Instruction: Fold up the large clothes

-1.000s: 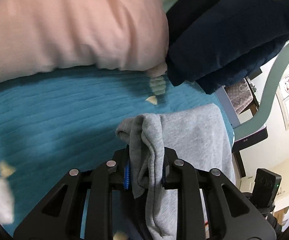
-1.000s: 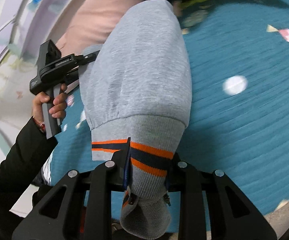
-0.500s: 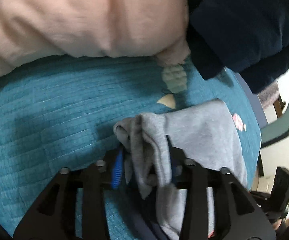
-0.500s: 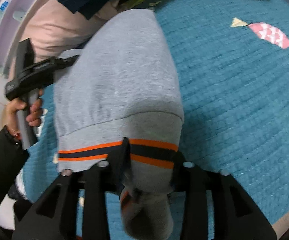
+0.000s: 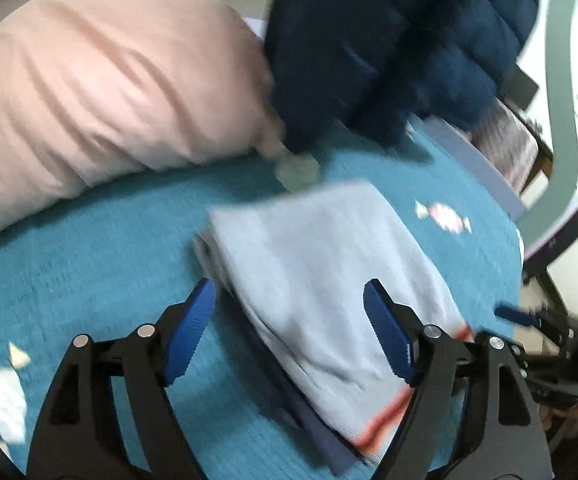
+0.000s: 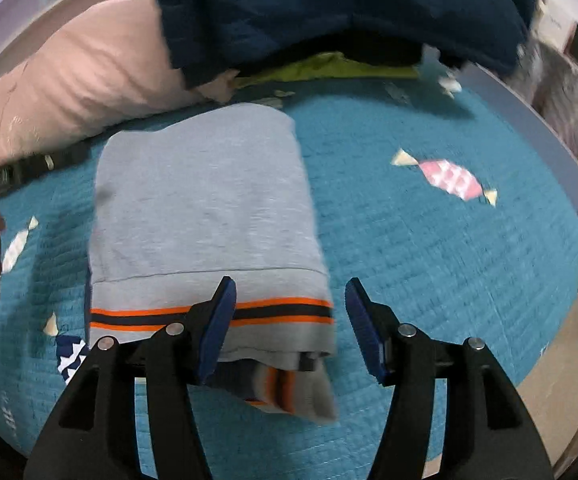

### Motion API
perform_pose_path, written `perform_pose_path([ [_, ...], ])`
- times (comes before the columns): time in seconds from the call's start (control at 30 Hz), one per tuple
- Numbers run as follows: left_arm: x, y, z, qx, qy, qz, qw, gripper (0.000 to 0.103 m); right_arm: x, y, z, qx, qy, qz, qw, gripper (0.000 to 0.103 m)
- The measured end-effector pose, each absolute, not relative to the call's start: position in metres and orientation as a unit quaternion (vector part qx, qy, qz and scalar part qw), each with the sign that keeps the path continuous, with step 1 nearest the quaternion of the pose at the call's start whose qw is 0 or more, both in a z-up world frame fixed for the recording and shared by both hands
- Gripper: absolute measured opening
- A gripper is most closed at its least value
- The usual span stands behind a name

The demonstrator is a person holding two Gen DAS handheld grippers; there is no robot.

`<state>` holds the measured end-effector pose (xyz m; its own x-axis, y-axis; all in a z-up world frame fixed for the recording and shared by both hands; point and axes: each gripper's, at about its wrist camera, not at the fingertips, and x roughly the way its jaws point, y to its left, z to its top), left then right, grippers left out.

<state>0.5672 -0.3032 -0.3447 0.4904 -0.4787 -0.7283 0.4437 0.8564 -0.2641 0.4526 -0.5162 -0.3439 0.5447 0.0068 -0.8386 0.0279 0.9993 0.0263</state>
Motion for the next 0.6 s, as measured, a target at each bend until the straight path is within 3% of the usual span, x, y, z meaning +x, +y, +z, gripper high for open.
perform_pose_path([
  [0.03,0.557,-0.309,-0.351,-0.029,0.440,-0.277,0.854,0.078,0.458,-0.514,-0.348,0.023,0.484,0.009,0.875,0.049],
  [0.07,0.549,-0.315,-0.356,-0.027,0.450,-0.281,0.847,0.078,0.460,-0.510,-0.354,0.034,0.489,0.024,0.871,0.029],
  [0.17,0.535,-0.329,-0.378,-0.018,0.471,-0.269,0.840,0.078,0.466,-0.514,-0.381,0.046,0.516,0.031,0.855,0.006],
  [0.4,0.536,-0.343,-0.426,0.007,0.528,-0.227,0.818,0.082,0.473,-0.514,-0.408,0.069,0.545,0.023,0.835,0.003],
  [0.6,0.534,-0.343,-0.410,-0.019,0.541,-0.215,0.813,0.082,0.466,-0.514,-0.396,0.092,0.528,0.012,0.844,0.007],
])
